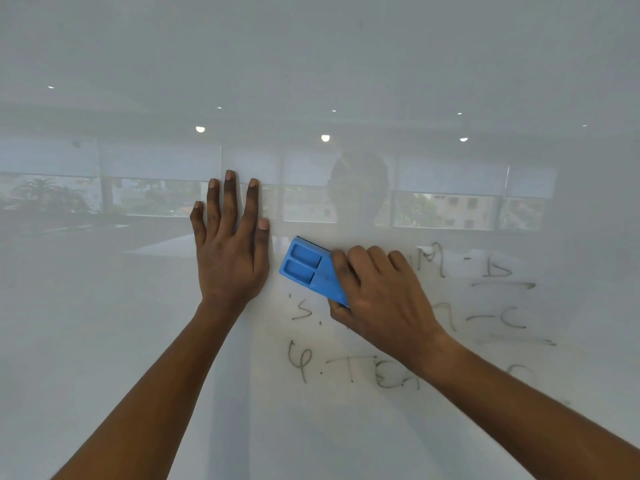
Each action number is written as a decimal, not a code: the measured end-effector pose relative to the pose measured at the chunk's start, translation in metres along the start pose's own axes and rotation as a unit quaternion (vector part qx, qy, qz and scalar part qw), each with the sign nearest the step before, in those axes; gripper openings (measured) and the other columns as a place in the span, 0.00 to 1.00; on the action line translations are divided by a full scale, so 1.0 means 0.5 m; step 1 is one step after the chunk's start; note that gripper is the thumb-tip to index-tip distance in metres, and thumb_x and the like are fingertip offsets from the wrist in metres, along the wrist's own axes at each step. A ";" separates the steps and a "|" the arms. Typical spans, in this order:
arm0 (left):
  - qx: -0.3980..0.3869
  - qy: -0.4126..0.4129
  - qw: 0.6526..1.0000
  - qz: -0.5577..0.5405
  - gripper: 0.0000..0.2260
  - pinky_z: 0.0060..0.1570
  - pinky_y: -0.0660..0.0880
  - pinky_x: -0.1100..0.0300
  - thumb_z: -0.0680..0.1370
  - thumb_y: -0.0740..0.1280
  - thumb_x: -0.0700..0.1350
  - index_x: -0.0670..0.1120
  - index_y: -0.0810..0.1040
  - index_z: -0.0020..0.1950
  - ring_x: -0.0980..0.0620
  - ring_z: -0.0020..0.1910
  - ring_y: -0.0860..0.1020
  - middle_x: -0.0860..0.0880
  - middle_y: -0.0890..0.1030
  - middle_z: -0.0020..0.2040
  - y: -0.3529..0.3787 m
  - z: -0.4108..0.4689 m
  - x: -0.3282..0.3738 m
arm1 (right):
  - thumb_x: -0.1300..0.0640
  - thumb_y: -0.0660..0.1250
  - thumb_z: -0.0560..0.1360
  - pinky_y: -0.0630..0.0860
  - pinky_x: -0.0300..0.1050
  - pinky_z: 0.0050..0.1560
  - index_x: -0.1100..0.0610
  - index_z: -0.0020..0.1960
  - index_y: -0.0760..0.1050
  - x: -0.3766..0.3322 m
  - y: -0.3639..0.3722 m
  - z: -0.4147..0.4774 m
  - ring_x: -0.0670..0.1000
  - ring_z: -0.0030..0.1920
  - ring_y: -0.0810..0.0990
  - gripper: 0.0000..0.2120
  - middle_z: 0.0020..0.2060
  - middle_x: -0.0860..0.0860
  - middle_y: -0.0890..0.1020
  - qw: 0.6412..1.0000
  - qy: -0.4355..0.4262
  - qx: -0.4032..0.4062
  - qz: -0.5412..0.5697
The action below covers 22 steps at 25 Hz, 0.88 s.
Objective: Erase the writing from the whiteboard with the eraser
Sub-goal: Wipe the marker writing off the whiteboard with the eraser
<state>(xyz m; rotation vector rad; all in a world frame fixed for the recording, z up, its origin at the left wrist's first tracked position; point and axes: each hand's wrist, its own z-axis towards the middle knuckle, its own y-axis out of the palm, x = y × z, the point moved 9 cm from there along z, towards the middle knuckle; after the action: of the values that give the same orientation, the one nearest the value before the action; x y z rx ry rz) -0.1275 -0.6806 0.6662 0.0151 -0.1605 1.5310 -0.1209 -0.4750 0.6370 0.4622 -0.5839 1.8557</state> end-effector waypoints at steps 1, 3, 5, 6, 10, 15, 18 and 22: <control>0.001 0.000 1.000 0.002 0.25 0.83 0.48 0.41 0.88 0.51 0.51 0.49 0.57 0.86 0.44 0.86 0.50 0.45 0.53 0.86 0.000 0.000 0.001 | 0.49 0.65 0.77 0.71 0.52 0.39 0.64 0.65 0.75 0.002 0.003 -0.004 0.55 0.41 0.73 0.24 0.46 0.55 0.75 1.000 0.008 0.010 -0.006; 0.004 0.001 1.000 0.001 0.25 0.83 0.49 0.41 0.88 0.51 0.52 0.49 0.57 0.86 0.44 0.86 0.50 0.45 0.53 0.86 0.000 -0.001 0.003 | 0.46 0.62 0.80 0.72 0.53 0.40 0.65 0.67 0.75 -0.002 0.004 -0.007 0.55 0.41 0.74 0.26 0.46 0.56 0.76 0.999 0.026 0.023 -0.008; 0.006 0.003 1.000 0.000 0.25 0.83 0.48 0.41 0.88 0.51 0.52 0.49 0.57 0.86 0.44 0.86 0.49 0.45 0.53 0.86 -0.002 -0.002 0.000 | 0.43 0.61 0.81 0.72 0.52 0.39 0.64 0.64 0.76 -0.012 0.005 -0.006 0.55 0.40 0.74 0.26 0.46 0.55 0.76 0.998 0.053 0.032 0.019; 0.006 0.004 1.000 -0.001 0.25 0.83 0.48 0.42 0.88 0.51 0.52 0.49 0.57 0.86 0.44 0.86 0.49 0.46 0.53 0.86 -0.001 -0.002 -0.002 | 0.43 0.62 0.81 0.72 0.51 0.38 0.63 0.62 0.77 -0.013 0.005 -0.006 0.54 0.39 0.75 0.24 0.45 0.55 0.76 0.996 0.072 0.035 0.036; 0.004 0.004 1.000 -0.007 0.26 0.84 0.46 0.43 0.88 0.51 0.52 0.48 0.57 0.86 0.45 0.86 0.48 0.46 0.52 0.87 0.000 -0.002 -0.002 | 0.43 0.67 0.78 0.75 0.47 0.35 0.61 0.59 0.78 0.039 -0.003 -0.040 0.51 0.38 0.75 0.22 0.43 0.53 0.76 0.976 0.194 0.042 0.090; 0.007 0.005 1.000 -0.004 0.26 0.84 0.46 0.42 0.88 0.51 0.52 0.48 0.57 0.86 0.45 0.86 0.48 0.45 0.52 0.86 0.000 -0.001 -0.002 | 0.40 0.71 0.75 0.73 0.45 0.33 0.63 0.57 0.74 0.266 -0.042 -0.249 0.53 0.37 0.74 0.27 0.43 0.58 0.75 0.857 0.491 0.129 0.089; 0.015 0.003 1.000 0.000 0.25 0.83 0.47 0.42 0.88 0.52 0.52 0.48 0.57 0.86 0.43 0.86 0.49 0.45 0.53 0.86 -0.001 -0.002 0.002 | 0.40 0.72 0.74 0.74 0.48 0.37 0.65 0.56 0.75 0.316 -0.044 -0.336 0.49 0.41 0.71 0.28 0.45 0.60 0.75 0.743 0.636 0.185 0.097; 0.023 0.002 1.000 -0.002 0.25 0.83 0.48 0.41 0.88 0.51 0.52 0.49 0.57 0.86 0.43 0.86 0.50 0.45 0.53 0.86 -0.001 -0.003 0.001 | 0.42 0.72 0.75 0.75 0.47 0.34 0.64 0.58 0.76 0.205 -0.017 -0.226 0.52 0.38 0.74 0.26 0.44 0.57 0.75 0.790 0.575 0.168 0.129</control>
<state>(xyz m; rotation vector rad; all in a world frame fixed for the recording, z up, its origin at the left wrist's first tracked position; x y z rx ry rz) -0.1267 -0.6799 0.6651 0.0482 -0.1223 1.5307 -0.1519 -0.3286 0.6064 -0.5877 0.5554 2.0916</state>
